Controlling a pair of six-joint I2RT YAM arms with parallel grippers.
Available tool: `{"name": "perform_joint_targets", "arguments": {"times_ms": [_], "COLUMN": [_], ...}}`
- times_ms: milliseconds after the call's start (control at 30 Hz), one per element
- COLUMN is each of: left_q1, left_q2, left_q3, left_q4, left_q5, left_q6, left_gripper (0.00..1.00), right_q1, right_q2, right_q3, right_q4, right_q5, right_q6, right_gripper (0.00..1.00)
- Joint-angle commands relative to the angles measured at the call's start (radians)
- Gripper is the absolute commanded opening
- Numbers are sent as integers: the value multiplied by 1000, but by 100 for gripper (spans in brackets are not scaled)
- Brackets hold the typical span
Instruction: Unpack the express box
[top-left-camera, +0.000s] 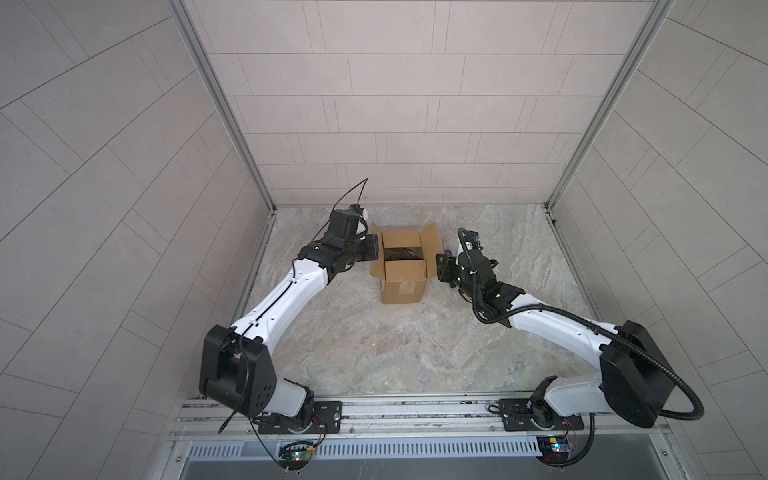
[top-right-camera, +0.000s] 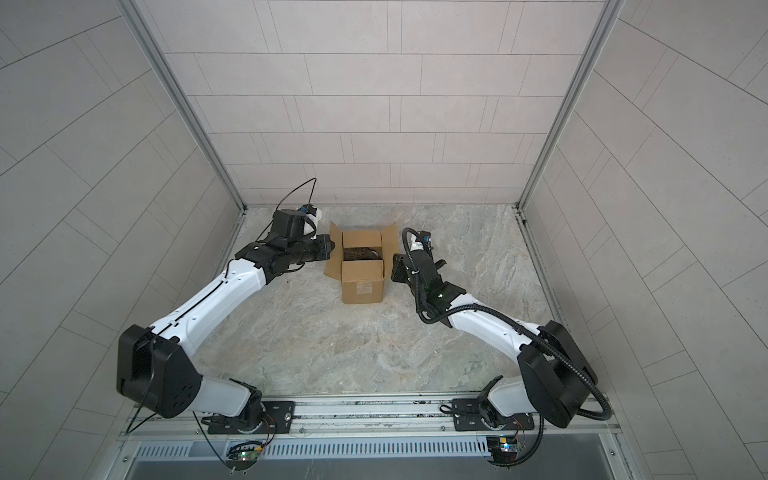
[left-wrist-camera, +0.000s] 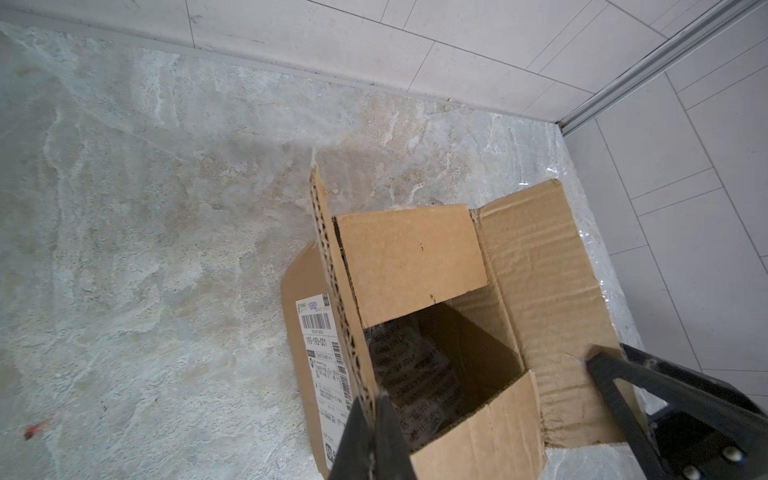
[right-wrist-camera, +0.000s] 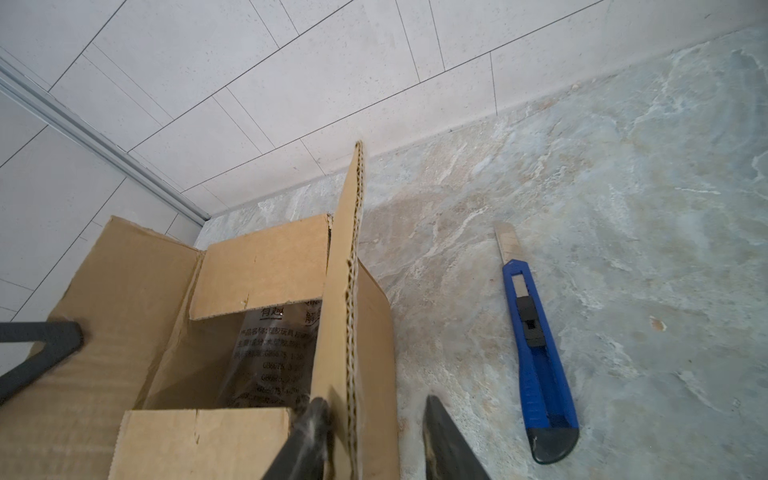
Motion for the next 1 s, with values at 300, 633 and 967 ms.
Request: {"name": "perform_joint_targets", "arguments": {"times_ms": [300,633,967], "left_q1": [12,11,11], "left_q2": [-24,-26,-44], "left_q3": [-50,-41,-47], "left_q4": [117,114,129], "left_q5": [69,74,82], "left_q6": [-10,-20,-33], "left_gripper": [0,0,0], "right_q1": [-91,-35,173], "right_q2": [106,-4,192], "right_q3": [3,417,783], "right_q4": [-1,-471,-613], "right_q5": [-145,13,-47], "right_q6": [104,-221,-267], "right_gripper": [41,46,46]}}
